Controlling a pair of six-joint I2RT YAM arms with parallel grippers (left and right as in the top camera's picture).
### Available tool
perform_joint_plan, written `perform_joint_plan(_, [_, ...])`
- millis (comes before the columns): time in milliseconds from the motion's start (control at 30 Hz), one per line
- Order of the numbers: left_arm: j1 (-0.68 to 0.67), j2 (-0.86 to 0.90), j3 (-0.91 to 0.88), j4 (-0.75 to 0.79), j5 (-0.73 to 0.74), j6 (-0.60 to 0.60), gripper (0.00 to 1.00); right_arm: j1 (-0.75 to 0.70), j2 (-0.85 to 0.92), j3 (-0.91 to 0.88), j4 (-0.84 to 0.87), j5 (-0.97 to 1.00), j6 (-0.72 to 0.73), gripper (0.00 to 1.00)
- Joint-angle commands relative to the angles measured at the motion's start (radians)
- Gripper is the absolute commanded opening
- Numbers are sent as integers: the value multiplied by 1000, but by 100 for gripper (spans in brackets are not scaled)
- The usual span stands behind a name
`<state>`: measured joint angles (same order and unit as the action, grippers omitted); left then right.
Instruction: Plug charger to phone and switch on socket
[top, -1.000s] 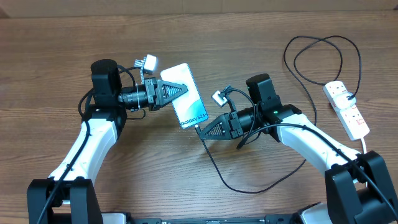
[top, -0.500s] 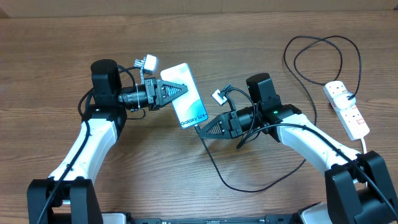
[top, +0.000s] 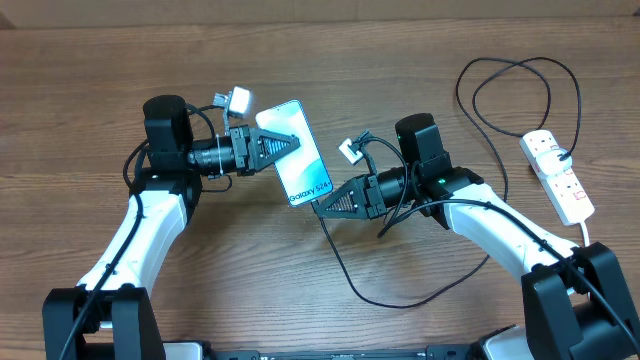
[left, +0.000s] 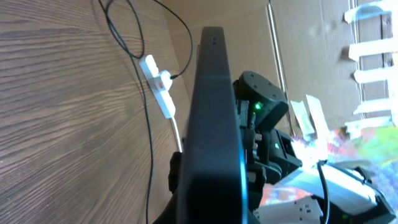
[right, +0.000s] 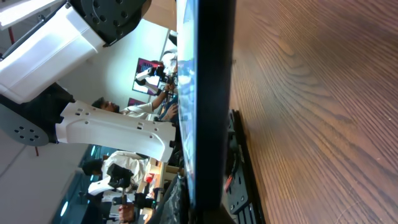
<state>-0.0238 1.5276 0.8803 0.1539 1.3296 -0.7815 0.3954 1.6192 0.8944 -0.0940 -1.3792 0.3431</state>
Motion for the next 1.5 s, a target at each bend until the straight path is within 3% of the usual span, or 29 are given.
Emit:
perform_joint_plan(0, [-11,-2,11,-19,120,63,4,-4,-18,10,28,36,10,4])
perform_joint_plan(167, [-11,-2,11,-26,113,76,4,-4,-18,10,23,35,10,4])
perform_joint_plan(433, [-10,-2,11,-26,-18,106,4,-4,-18,10,-65,35,8,31])
perform_joint_plan(767, [-8,-2,11,-23,-159,104,4,-3,-18,9,-196,37,-64,43])
perform_joint_plan(900, [-9,-2,11,-22,-158,92,4,-3,-18,9,-208,80,-63,43])
perform_joint_plan(1200, [-10,-2,11,25,-134,14,4,-3,-18,9,-207,133,-59,29])
perform_joint_plan(1467, [-11,-2,11,26,-69,14,4,-3,-18,9,-187,133,-59,19])
